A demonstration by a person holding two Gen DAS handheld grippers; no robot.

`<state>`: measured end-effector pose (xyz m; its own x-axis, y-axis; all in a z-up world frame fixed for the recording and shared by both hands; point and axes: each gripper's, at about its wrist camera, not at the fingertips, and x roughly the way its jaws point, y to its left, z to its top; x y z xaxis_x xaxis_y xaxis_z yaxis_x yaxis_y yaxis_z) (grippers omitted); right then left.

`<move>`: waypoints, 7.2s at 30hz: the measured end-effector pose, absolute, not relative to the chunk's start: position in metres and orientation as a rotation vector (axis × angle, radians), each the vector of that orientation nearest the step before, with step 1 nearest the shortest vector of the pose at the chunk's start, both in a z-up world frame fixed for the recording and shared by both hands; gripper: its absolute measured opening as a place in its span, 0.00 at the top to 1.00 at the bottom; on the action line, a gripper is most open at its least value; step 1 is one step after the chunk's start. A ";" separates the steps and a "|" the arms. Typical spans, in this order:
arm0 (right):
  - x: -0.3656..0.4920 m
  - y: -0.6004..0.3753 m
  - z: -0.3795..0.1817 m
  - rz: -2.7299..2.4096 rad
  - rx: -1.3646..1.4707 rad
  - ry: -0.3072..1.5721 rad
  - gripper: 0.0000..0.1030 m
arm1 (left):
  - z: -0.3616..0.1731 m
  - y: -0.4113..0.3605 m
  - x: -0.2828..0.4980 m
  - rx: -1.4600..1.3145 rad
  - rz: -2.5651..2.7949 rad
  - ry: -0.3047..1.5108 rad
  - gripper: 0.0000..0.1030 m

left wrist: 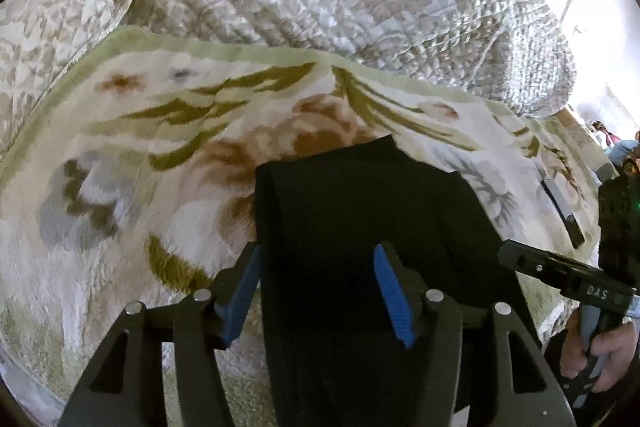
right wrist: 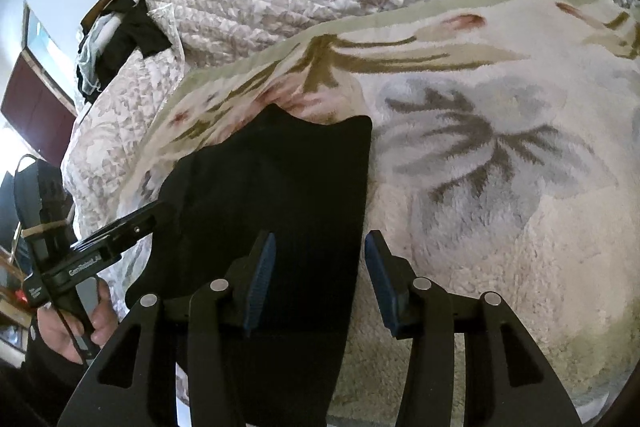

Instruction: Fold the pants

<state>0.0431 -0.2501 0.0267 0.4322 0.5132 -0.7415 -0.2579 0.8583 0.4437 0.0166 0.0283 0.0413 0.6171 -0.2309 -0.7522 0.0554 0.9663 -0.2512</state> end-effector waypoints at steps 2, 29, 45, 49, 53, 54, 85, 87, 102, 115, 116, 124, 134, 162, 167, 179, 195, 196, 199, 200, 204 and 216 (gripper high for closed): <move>0.044 -0.252 0.022 0.491 0.304 1.034 0.54 | 0.037 0.032 0.016 -0.225 -0.165 0.902 0.39; 0.043 -0.250 0.010 0.543 0.400 1.032 0.54 | 0.022 0.031 0.009 -0.338 -0.271 0.905 0.42; 0.058 -0.221 0.080 0.626 0.409 0.886 0.84 | 0.089 0.044 0.024 -0.315 -0.274 0.802 0.77; 0.087 -0.199 0.093 0.657 0.391 0.864 0.84 | 0.106 0.062 0.057 -0.265 -0.242 0.777 0.76; 0.128 -0.176 0.083 0.666 0.364 0.897 0.83 | 0.099 0.079 0.093 -0.251 -0.202 0.795 0.76; 0.140 -0.170 0.074 0.661 0.352 0.915 0.83 | 0.092 0.082 0.102 -0.243 -0.195 0.804 0.75; 0.038 -0.154 0.060 0.550 -0.069 0.881 0.76 | 0.058 0.041 0.010 -0.080 -0.010 0.837 0.65; 0.031 -0.155 0.059 0.551 -0.070 0.883 0.75 | 0.057 0.040 0.004 -0.082 0.002 0.838 0.60; 0.027 -0.163 0.033 0.482 -0.091 0.930 0.54 | 0.031 0.048 0.001 -0.092 0.054 0.895 0.48; 0.028 -0.159 0.017 0.460 -0.126 0.957 0.53 | 0.019 0.044 0.005 -0.066 0.045 0.919 0.38; 0.028 -0.159 0.017 0.460 -0.127 0.954 0.53 | 0.019 0.044 0.005 -0.063 0.045 0.918 0.38; 0.027 -0.158 0.017 0.463 -0.135 0.948 0.51 | 0.019 0.044 0.006 -0.057 0.044 0.917 0.37; 0.027 -0.157 0.017 0.463 -0.137 0.947 0.51 | 0.019 0.044 0.005 -0.055 0.042 0.921 0.36; 0.026 -0.156 0.016 0.459 -0.139 0.945 0.49 | 0.018 0.042 0.007 -0.033 0.042 0.930 0.35; 0.026 -0.155 0.016 0.458 -0.140 0.945 0.49 | 0.017 0.043 0.007 -0.031 0.042 0.932 0.34; 0.025 -0.155 0.016 0.457 -0.140 0.944 0.49 | 0.015 0.044 0.007 -0.032 0.041 0.936 0.34; 0.026 -0.155 0.016 0.456 -0.141 0.943 0.49 | 0.016 0.045 0.008 -0.029 0.040 0.947 0.33; 0.025 -0.155 0.016 0.456 -0.141 0.943 0.49 | 0.016 0.045 0.008 -0.029 0.040 0.948 0.33; 0.026 -0.155 0.016 0.456 -0.141 0.943 0.49 | 0.015 0.046 0.008 -0.028 0.040 0.949 0.33; 0.026 -0.155 0.016 0.456 -0.141 0.943 0.49 | 0.015 0.046 0.009 -0.028 0.040 0.949 0.33; 0.025 -0.155 0.016 0.455 -0.141 0.943 0.49 | 0.015 0.046 0.009 -0.027 0.040 0.950 0.33; 0.025 -0.154 0.016 0.454 -0.142 0.941 0.48 | 0.015 0.046 0.008 -0.027 0.039 0.951 0.33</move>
<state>0.0249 -0.1540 0.0156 0.5031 0.3133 -0.8054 -0.4348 0.8972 0.0774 0.0085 0.0462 0.0150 0.5801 0.0212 -0.8142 -0.0452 0.9990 -0.0062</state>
